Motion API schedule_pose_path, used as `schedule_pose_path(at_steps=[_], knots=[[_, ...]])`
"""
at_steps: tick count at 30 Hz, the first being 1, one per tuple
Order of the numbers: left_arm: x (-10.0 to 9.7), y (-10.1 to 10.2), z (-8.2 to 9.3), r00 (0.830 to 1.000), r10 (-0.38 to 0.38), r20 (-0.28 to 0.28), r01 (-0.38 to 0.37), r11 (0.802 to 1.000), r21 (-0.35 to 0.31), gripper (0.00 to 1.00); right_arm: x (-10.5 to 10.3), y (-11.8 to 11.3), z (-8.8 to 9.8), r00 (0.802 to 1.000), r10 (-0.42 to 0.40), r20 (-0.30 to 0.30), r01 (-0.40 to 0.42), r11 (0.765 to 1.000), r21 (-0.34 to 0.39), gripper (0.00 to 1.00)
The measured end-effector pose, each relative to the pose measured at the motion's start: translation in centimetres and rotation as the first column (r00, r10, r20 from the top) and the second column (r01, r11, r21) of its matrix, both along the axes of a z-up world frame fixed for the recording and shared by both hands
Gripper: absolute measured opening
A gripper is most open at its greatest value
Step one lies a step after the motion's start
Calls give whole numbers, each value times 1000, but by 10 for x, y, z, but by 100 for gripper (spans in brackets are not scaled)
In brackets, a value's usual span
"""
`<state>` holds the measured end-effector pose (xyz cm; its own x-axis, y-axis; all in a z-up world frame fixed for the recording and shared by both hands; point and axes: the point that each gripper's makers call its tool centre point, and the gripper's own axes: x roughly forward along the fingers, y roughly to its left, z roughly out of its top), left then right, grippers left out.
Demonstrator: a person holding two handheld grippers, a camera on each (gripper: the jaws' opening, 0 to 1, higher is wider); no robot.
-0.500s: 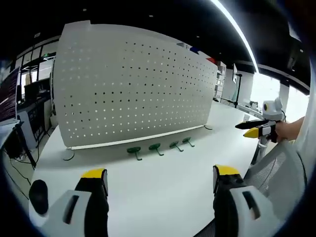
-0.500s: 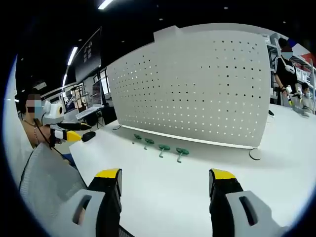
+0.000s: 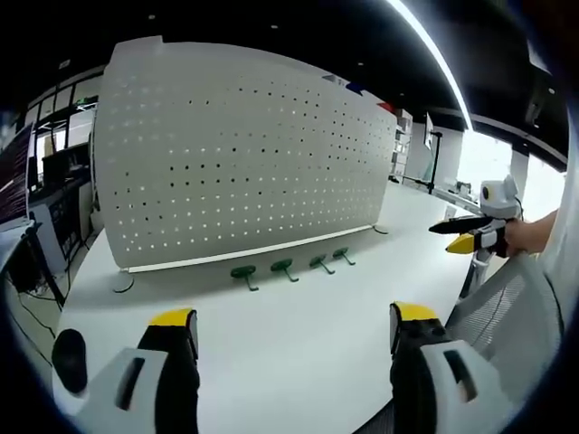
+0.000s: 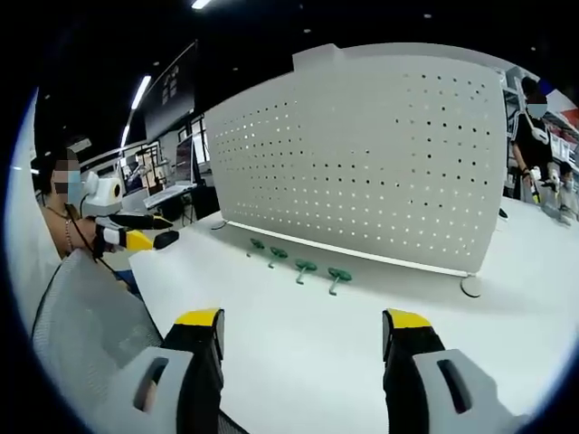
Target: Insert the hook assembly into the mounting plate slot until the hook locks in place.
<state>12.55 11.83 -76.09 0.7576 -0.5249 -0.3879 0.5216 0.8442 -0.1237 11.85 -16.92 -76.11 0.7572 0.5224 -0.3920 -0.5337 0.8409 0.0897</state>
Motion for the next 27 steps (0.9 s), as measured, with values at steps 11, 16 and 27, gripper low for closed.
schedule_pose_path(at_steps=[11, 16, 27], knots=[[-1, -1, -3, 1000, -6, -3, 6, 1000, 13, 90, 0, 0, -1, 1000, -5, -10, 5, 1000, 13, 68], [-1, -2, -4, 1000, -9, -8, 9, 1000, 9, 90, 0, 0, -2, 1000, -4, -13, 4, 1000, 13, 68], [-1, -1, -6, 1000, -3, -19, 3, 1000, -2, 89, -1, 0, -5, 1000, -2, -26, 2, 1000, 12, 68]])
